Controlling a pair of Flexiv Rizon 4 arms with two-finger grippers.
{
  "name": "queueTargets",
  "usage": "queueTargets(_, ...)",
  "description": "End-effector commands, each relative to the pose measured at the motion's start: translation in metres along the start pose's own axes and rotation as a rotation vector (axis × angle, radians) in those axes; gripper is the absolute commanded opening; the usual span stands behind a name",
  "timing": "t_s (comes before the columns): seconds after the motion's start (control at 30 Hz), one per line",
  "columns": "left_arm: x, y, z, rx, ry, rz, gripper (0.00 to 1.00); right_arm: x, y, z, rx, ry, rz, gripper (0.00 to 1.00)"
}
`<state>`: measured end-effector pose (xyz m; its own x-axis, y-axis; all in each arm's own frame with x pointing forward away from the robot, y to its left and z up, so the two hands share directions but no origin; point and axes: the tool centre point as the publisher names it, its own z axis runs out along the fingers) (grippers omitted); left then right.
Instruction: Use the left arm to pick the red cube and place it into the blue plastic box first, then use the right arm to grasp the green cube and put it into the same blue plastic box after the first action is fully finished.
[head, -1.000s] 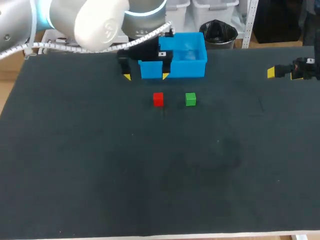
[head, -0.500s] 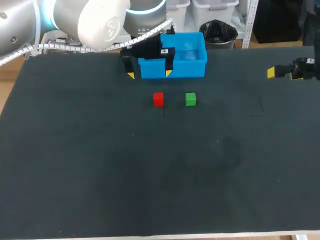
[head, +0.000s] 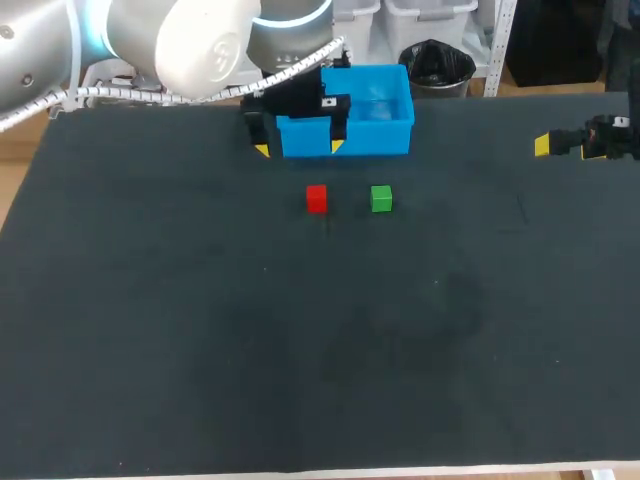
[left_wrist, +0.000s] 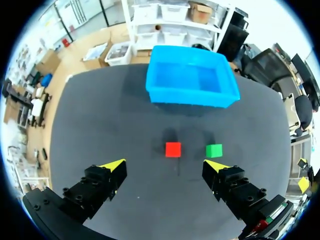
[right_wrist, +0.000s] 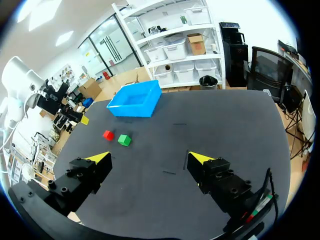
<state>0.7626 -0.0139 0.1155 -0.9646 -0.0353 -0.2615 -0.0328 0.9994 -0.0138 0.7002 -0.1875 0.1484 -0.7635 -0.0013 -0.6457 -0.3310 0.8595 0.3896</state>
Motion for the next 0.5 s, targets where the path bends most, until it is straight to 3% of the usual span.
queueTargets(0.03, -0.002, -0.001, 0.000, -0.003, 0.003, 0.000, 1.00, 0.000, 0.002, 0.000, 0.007, 0.002, 0.002, 1.00)
queueTargets(0.5, -0.003, -0.006, 0.018, 0.014, 0.026, -0.004, 1.00, 0.000, 0.002, 0.000, 0.007, 0.002, 0.002, 1.00)
